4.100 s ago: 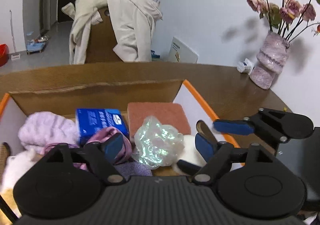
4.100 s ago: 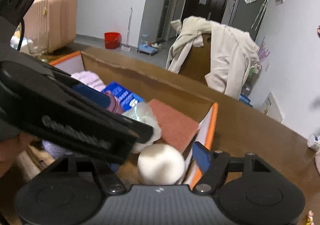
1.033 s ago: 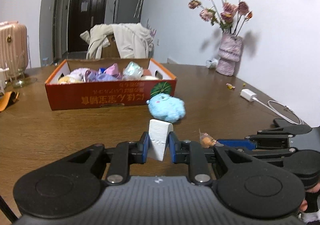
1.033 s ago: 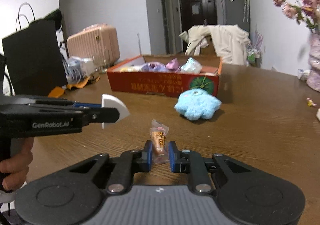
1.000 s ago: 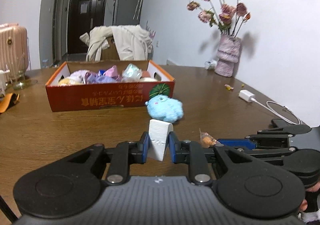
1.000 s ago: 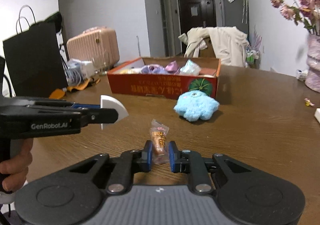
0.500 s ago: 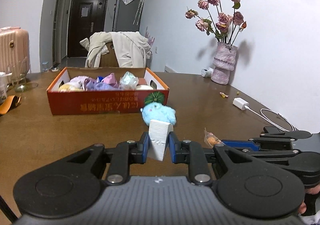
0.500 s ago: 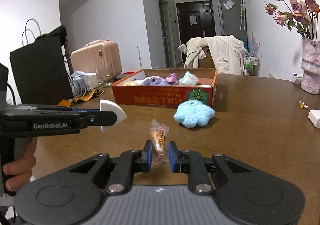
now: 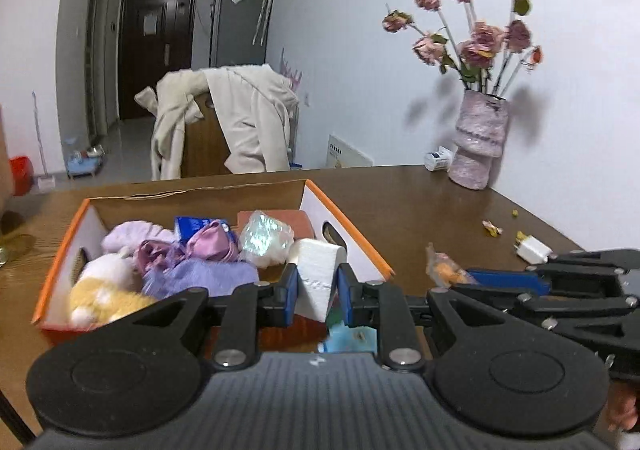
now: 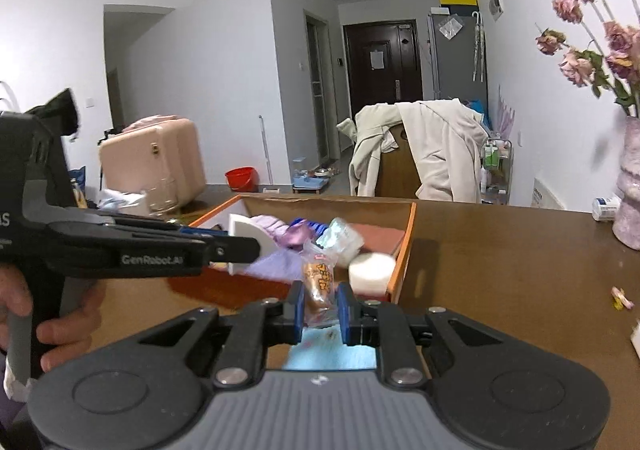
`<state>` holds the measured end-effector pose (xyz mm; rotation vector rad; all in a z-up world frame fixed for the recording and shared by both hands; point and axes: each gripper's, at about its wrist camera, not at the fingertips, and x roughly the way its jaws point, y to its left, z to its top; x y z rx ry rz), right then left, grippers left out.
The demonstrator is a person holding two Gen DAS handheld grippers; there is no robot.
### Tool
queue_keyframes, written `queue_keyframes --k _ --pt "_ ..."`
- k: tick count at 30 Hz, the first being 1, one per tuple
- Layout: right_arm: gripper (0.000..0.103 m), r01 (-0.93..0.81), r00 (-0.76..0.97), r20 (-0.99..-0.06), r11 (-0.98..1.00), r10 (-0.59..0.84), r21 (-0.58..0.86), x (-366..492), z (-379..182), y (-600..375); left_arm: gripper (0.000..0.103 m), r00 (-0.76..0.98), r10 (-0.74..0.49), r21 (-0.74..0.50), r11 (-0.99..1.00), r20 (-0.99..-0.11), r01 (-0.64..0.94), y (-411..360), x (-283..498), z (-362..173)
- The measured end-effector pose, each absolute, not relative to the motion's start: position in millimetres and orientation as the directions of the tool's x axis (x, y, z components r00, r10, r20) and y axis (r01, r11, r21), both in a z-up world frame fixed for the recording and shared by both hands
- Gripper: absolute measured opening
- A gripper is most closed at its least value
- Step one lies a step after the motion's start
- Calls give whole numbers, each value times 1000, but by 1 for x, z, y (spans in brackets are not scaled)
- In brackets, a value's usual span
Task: Organize soft objects
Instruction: 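Carry the wedge into the box with the left tool while the right tool carries the packet there, then open both tools in the box and withdraw them toward the blue plush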
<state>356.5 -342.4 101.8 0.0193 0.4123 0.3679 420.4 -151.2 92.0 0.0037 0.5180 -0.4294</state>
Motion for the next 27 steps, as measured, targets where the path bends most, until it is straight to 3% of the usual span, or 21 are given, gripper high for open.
queue_keyframes --k 10,12,16,18,27 --pt "17 -317 819 -480 945 316 81 465 63 -325 23 737 -374 -181 926 -563 331 -150 518 50" --pt "20 -315 814 -495 947 303 63 473 55 -321 35 735 -386 -206 922 -557 328 -147 525 46" --pt "34 -298 830 -472 952 297 74 478 52 -322 42 744 -387 -199 921 -545 334 -140 527 48" --pt "36 -293 838 -456 952 300 88 477 56 -325 43 753 -383 -200 923 -535 328 -135 525 53" --pt "37 -278 870 -401 957 287 80 443 91 -337 45 789 -340 -159 940 -512 301 -119 486 85"
